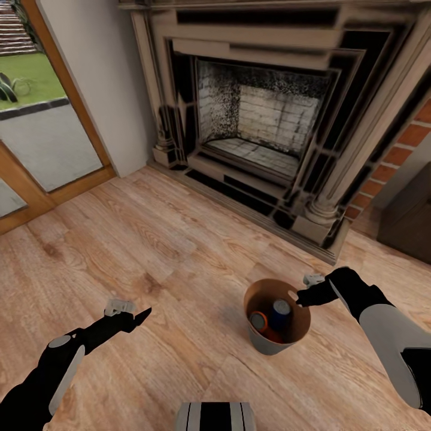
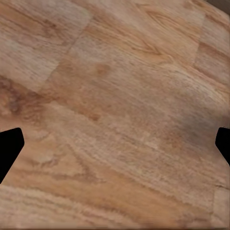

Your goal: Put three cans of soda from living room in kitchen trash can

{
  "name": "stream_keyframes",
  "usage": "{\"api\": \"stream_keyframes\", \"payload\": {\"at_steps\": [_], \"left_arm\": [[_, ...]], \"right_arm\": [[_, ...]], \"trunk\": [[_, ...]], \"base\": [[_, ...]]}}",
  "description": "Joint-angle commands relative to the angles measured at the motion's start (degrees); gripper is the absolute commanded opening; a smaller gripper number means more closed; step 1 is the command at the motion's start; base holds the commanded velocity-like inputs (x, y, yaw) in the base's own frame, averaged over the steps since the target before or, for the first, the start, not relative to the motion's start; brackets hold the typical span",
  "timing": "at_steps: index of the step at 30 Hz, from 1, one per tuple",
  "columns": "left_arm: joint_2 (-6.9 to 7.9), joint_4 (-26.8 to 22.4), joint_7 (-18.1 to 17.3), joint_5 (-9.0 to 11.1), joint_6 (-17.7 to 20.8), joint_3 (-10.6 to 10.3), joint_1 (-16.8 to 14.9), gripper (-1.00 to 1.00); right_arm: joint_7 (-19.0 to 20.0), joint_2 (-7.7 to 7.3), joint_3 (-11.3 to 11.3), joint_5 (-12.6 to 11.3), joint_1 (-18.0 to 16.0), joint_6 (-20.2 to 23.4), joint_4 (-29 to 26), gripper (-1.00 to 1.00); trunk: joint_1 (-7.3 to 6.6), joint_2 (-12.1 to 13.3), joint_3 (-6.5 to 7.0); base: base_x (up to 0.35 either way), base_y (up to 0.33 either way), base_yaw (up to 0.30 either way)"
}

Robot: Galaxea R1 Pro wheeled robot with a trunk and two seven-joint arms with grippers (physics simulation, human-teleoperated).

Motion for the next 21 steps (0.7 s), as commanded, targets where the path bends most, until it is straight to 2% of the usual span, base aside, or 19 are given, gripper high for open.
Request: {"api": "stream_keyframes", "payload": {"at_steps": [1, 5, 12, 18, 21], "left_arm": [[0.00, 0.01, 0.00, 0.00, 0.01, 0.00, 0.00, 1.00], [-0.04, 0.03, 0.00, -0.01, 0.02, -0.02, 0.00, 1.00], [-0.05, 0.08, 0.00, -0.03, -0.13, -0.04, 0.00, 1.00], [-0.05, 0.12, 0.00, -0.09, -0.25, -0.08, 0.00, 1.00], [-0.05, 0.16, 0.00, -0.10, -0.30, -0.08, 0.00, 1.00]], "right_arm": [[0.50, -0.01, -0.11, -0.73, -0.03, 0.36, 0.00, -1.00], [0.79, -0.02, -0.15, -0.72, 0.10, 0.36, -1.33, -1.00], [1.61, -0.48, -0.28, -0.72, 2.54, 0.94, -6.46, -1.00], [1.76, -1.19, -0.34, -0.76, 2.82, 0.88, -7.10, -1.00], [1.79, -1.42, -1.73, -0.77, 2.85, 0.71, -7.17, -1.00]], "trunk": [[0.01, -0.02, -0.22], [0.12, -0.07, -1.11], [0.12, -0.07, -1.11], [0.12, -0.07, -1.11], [0.12, -0.07, -1.11]], "base": [[0.000, 0.000, 0.000], [0.000, 0.000, 0.000], [0.000, 0.000, 0.000], [0.000, 0.000, 0.000], [0.000, 0.000, 0.000]]}}
